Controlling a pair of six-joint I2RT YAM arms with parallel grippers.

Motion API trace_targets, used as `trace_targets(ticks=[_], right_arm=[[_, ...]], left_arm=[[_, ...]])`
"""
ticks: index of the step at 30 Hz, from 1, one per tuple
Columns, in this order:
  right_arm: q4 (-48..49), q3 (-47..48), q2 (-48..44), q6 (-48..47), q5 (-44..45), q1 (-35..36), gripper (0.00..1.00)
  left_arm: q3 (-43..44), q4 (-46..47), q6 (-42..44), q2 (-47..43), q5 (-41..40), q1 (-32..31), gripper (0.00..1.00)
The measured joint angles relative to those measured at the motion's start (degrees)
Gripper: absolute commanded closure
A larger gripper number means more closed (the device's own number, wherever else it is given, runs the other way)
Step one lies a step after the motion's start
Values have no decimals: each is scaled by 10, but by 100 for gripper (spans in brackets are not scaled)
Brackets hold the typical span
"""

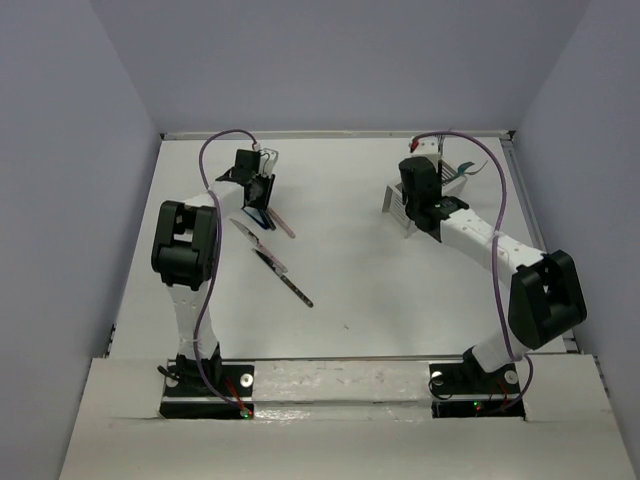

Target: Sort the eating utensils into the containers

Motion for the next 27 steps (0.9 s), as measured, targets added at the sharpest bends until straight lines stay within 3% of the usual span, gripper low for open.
trace_targets(ticks=[11,17,27], right_arm=[[-1,0,1,-10,2,7,51],[0,0,8,-15,6,8,51],[-1,0,13,-23,21,11,51]], left_arm=[[-31,10,11,-21,0,8,55],[-27,7,10,-21,5,21,66],[7,-21,3,-13,38,25,66]])
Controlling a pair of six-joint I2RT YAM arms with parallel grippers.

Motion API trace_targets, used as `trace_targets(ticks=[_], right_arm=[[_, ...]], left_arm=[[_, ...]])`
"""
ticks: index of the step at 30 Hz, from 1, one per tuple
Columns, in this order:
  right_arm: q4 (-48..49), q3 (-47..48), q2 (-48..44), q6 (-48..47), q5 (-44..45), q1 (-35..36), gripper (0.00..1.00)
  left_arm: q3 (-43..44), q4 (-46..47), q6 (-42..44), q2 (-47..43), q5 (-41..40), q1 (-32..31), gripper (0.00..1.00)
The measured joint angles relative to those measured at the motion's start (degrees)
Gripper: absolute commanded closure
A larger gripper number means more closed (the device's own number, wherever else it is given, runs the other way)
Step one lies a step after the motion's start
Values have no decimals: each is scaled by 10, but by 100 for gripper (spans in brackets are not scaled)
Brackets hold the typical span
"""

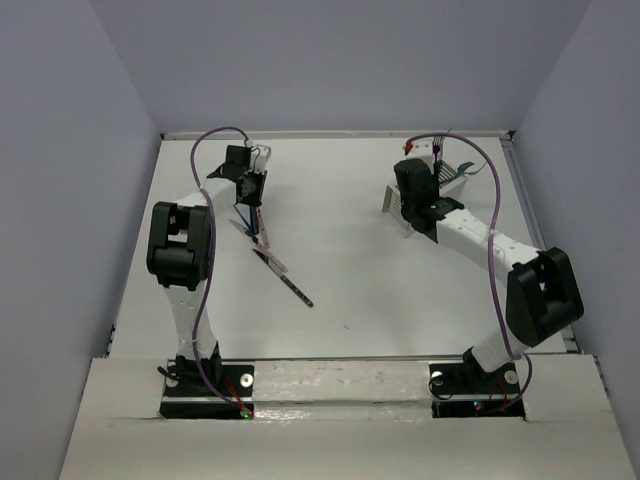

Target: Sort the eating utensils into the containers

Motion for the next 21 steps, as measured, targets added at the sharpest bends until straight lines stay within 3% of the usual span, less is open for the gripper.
trace_targets(ticks=[21], right_arm=[[0,0,0,-11,15,14,51]], left_arm=[[-40,20,0,-14,8,22,66]])
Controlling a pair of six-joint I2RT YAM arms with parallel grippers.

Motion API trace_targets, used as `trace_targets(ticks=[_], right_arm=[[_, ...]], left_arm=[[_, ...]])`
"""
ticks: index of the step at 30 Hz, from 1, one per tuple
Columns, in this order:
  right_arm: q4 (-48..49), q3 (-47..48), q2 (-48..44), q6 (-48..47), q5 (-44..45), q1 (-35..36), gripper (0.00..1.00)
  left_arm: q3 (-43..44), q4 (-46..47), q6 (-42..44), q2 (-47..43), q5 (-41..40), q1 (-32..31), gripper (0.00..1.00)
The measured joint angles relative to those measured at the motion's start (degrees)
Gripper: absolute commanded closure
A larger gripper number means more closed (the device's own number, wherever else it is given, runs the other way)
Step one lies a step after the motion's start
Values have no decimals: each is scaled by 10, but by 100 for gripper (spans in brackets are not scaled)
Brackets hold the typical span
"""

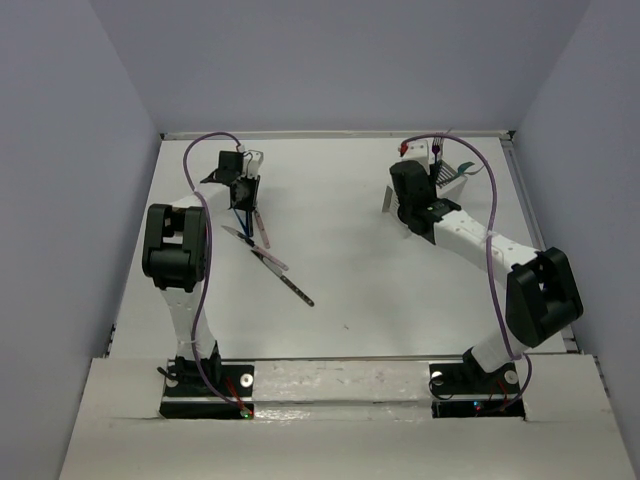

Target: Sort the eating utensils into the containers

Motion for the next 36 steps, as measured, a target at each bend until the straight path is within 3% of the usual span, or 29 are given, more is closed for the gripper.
trace_targets(ticks=[8,11,16,29,36], right_arm=[[0,0,0,-6,7,4,51],[0,0,0,-6,9,6,51],[0,0,0,-7,10,8,51],[0,-3,-10,-3,-6,8,50],[-3,-16,-63,14,-49,8,50]], left_arm=[[0,6,0,5,-2,-1,69],[-3,15,-4,5,-2,-1,77],[-9,31,-11,5,0,-1,99],[-42,42,-28,-23,40,-1,100],[-54,21,-21,-92,40,-1,100]])
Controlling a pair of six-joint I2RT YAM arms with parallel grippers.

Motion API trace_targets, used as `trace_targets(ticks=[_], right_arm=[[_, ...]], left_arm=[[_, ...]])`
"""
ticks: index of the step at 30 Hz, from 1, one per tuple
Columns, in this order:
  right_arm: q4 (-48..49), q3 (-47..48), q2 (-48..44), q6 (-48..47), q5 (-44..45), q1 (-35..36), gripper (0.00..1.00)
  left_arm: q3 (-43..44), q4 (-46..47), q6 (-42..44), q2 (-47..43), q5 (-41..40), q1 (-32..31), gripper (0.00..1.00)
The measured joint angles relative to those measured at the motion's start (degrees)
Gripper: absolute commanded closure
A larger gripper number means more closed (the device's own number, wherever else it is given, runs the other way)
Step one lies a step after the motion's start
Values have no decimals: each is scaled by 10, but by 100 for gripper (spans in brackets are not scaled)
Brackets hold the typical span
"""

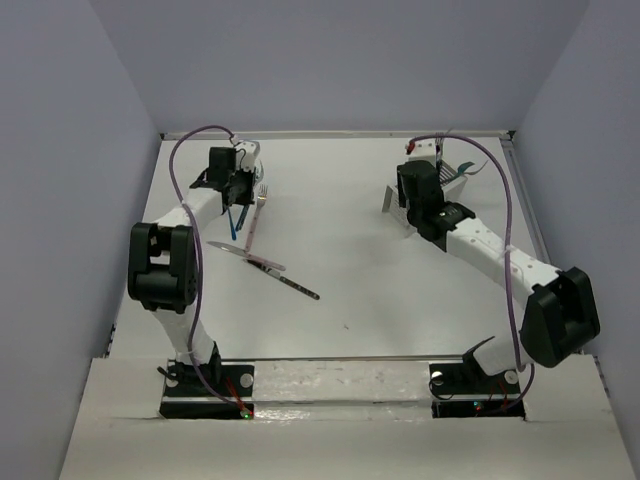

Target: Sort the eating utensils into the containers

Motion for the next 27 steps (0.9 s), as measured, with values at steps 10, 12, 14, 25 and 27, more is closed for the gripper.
trace_targets(ticks=[10,12,14,25,27], right_arm=[[0,0,-55,16,-104,0,37],[0,2,-55,20,-170,0,30],[0,10,-55,26,-243,0,23],[94,109,-41,113,-560,1,19],[135,124,-19,145,-604,9,19]], left_arm=[[0,-14,24,-87,43,0,100],[0,-26,27,-104,65,0,100],[0,-39,29,-133,87,-1,100],[-10,-25,35,-363,160,-45,100],[-24,-12,32,-399,171,-56,100]])
